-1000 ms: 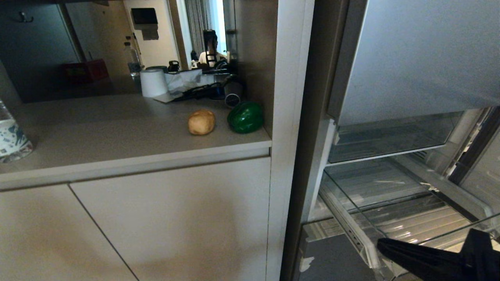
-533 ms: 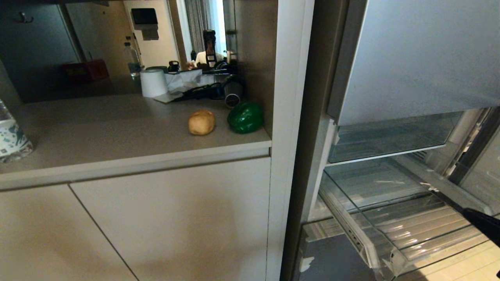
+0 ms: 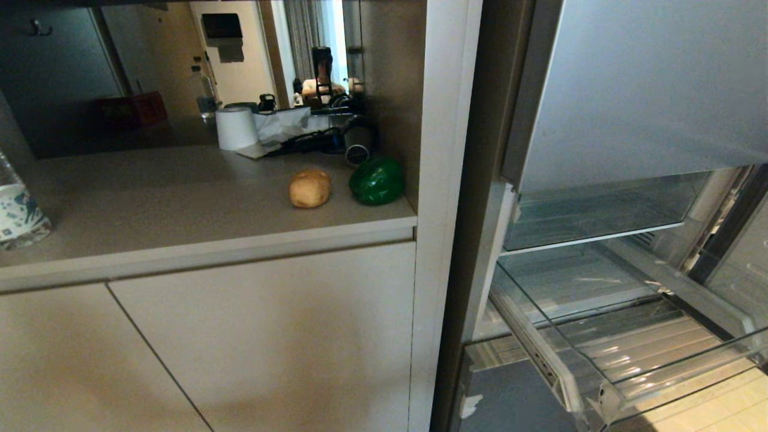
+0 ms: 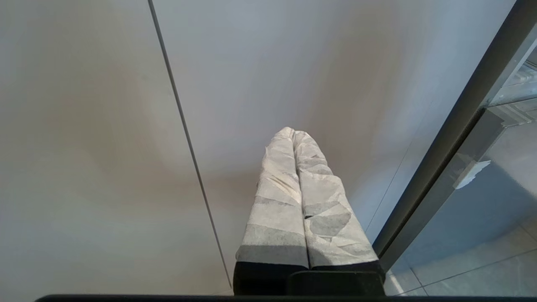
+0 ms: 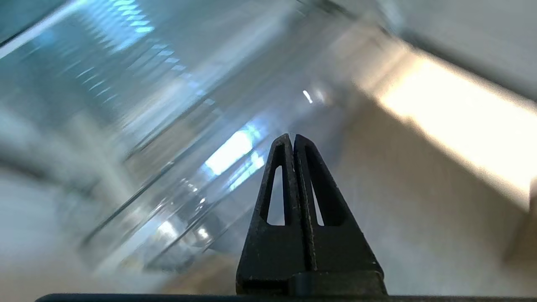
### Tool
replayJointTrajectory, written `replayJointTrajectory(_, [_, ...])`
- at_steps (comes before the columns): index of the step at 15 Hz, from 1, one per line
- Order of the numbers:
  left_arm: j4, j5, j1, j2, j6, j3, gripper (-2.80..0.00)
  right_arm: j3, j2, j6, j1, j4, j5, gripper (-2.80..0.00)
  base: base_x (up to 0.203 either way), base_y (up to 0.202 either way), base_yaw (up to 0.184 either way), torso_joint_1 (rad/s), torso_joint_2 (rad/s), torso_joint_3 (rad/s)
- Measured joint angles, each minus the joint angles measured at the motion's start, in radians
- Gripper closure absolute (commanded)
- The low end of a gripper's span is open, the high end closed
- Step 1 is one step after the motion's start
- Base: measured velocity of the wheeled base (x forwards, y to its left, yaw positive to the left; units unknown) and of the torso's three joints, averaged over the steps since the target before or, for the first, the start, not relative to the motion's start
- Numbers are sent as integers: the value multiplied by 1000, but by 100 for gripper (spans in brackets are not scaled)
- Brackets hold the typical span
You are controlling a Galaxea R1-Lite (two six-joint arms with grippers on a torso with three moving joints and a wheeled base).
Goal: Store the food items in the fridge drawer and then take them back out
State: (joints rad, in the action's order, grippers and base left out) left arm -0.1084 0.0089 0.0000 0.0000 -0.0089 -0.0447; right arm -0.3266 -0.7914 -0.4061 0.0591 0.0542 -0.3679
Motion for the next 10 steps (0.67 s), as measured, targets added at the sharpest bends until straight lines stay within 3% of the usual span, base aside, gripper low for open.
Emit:
replayJointTrajectory(2, [0, 0, 0, 0, 0, 0, 0, -3, -69, -82, 91, -5, 2, 0, 0, 0, 0, 0, 0, 0])
replayJointTrajectory(6, [0, 0, 0, 0, 0, 0, 0, -5, -224, -95, 330, 49, 70, 0, 0, 0, 0, 0, 0, 0])
replayJointTrajectory(8, [0, 0, 0, 0, 0, 0, 0, -6, -309, -46, 505, 101, 192, 0, 0, 0, 0, 0, 0, 0])
replayJointTrajectory(10, [0, 0, 0, 0, 0, 0, 0, -9, -393, 16, 620, 127, 336, 0, 0, 0, 0, 0, 0, 0])
